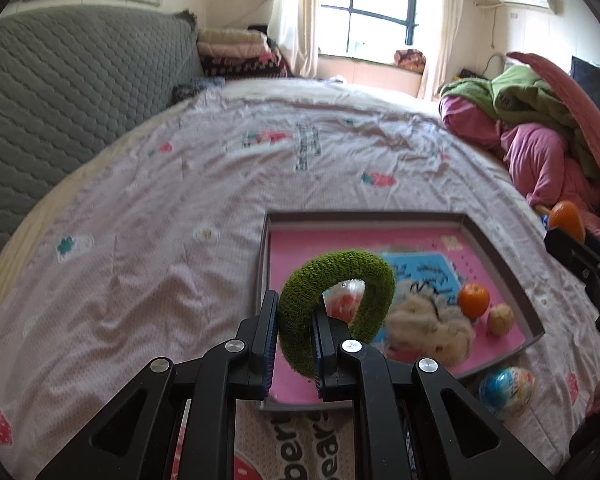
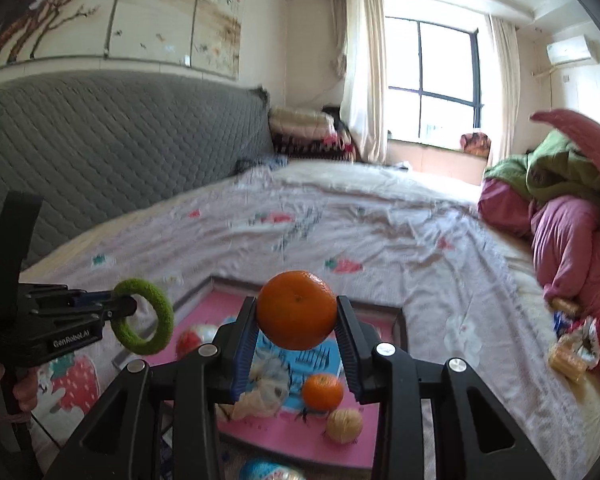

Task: Organize objects
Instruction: 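Lower the ring and orange into the tray and open both tools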

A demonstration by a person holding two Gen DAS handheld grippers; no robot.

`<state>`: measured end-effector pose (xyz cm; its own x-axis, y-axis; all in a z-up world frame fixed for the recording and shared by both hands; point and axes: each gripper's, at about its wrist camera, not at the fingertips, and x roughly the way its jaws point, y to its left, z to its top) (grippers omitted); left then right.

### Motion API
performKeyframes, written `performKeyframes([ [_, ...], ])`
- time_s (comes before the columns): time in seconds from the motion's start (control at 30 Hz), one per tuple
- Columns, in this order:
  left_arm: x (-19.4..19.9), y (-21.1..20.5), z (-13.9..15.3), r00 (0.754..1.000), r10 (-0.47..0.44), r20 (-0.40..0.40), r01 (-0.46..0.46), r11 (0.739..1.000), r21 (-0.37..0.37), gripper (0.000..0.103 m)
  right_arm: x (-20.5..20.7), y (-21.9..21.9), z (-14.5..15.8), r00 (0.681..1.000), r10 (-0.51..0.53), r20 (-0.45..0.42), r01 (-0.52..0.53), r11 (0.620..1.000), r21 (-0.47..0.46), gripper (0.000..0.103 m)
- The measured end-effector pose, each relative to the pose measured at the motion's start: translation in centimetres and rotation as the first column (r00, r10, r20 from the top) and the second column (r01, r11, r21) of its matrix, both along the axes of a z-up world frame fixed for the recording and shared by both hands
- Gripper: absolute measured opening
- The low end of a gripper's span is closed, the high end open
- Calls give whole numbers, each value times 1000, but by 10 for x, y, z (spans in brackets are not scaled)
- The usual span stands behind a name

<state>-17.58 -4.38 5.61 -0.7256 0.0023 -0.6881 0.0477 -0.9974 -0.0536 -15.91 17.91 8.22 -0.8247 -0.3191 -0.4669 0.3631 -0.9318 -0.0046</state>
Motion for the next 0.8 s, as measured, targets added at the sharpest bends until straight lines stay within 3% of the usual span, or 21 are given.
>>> performKeyframes([
  [0.23, 1, 2, -13, 998, -15, 65, 15, 1000, -8, 15, -12, 5, -28, 983, -8, 182, 11, 1000, -17, 38],
  [0.33, 0, 4, -18, 996, -21, 87, 23, 999, -25, 15, -15, 2, -37, 979, -15, 203, 10, 1000, 26, 38],
  [0.43, -1, 5, -22, 994, -23, 108, 27, 999, -34, 15, -14, 3, -40, 974, 6, 225, -6, 1000, -2, 38],
  [0.8, -8, 7, -32, 989, -28, 146, 36, 998, -52, 15, -17, -6, -52, 965, 15, 263, -27, 999, 41, 38],
])
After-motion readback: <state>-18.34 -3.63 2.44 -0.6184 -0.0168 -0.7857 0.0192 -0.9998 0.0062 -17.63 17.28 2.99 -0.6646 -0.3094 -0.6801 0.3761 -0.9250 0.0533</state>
